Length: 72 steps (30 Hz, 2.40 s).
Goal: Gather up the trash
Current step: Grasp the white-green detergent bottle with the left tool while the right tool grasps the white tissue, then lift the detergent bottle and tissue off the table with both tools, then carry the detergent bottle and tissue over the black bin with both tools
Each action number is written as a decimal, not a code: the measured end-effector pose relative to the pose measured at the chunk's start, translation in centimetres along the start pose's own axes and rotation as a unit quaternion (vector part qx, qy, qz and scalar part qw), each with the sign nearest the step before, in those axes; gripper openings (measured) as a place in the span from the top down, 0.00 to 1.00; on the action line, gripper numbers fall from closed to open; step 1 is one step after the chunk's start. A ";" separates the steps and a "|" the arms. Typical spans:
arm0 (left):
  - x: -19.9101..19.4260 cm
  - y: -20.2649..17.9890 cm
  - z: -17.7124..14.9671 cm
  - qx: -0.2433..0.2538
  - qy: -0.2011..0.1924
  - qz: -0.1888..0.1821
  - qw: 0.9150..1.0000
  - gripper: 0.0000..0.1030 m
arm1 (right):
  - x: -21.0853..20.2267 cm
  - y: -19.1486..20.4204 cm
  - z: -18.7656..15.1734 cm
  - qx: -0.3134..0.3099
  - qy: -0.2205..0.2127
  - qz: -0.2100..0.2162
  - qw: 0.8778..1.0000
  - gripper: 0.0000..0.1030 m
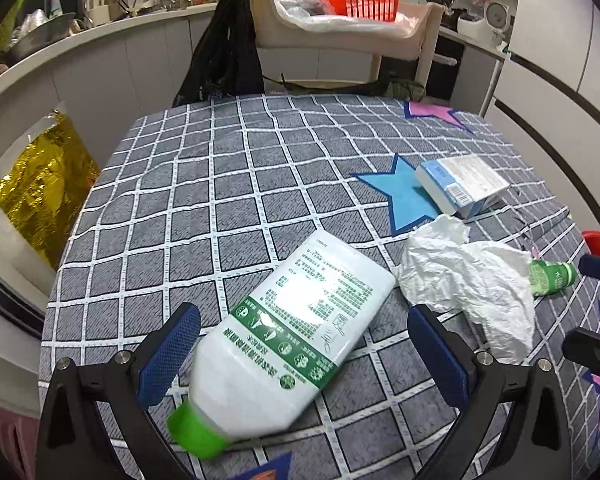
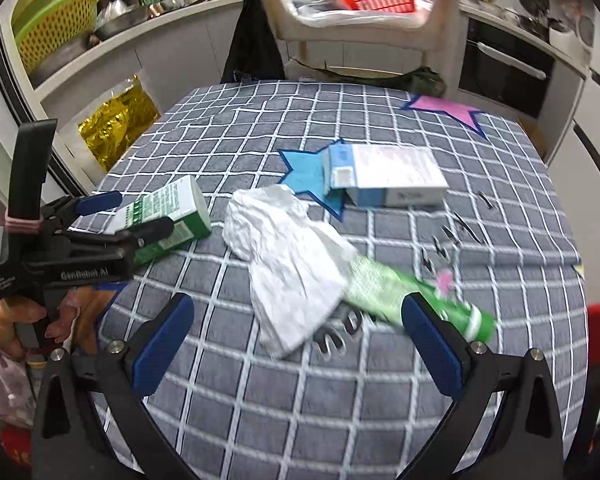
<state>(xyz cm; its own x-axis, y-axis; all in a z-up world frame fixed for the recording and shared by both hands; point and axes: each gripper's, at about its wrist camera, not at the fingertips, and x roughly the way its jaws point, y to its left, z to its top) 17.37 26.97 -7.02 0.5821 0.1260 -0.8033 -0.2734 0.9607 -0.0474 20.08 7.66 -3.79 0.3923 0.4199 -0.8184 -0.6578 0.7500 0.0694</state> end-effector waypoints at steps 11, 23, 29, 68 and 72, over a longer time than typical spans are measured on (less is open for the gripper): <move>2.5 0.6 -0.1 -0.030 0.018 0.003 0.999 0.00 | 5.8 1.9 0.8 -0.017 0.037 -0.029 0.999 0.24; 1.0 0.2 -0.9 -0.026 -0.011 -0.009 1.000 0.00 | 4.8 1.7 0.5 0.003 0.018 -0.021 1.000 0.87; -0.7 -0.6 -1.3 -0.011 -0.027 -0.018 0.999 0.00 | 2.1 1.9 0.3 0.003 -0.012 -0.010 1.000 0.92; -14.4 -21.7 -5.0 0.117 -0.113 -0.174 0.971 0.00 | -18.9 -11.6 -13.9 0.153 -0.142 -0.062 0.976 0.92; -15.0 -25.7 -4.7 0.138 -0.113 -0.201 0.963 0.00 | -20.6 -14.9 -16.2 0.188 -0.151 -0.081 0.967 0.92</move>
<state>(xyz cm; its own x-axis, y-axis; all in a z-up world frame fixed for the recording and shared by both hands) 12.09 -0.75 3.44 0.7586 -0.2495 -0.6019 0.2055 0.9682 -0.1424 11.38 -20.40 2.83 0.6773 0.3687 -0.6367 -0.3136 0.9275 0.2035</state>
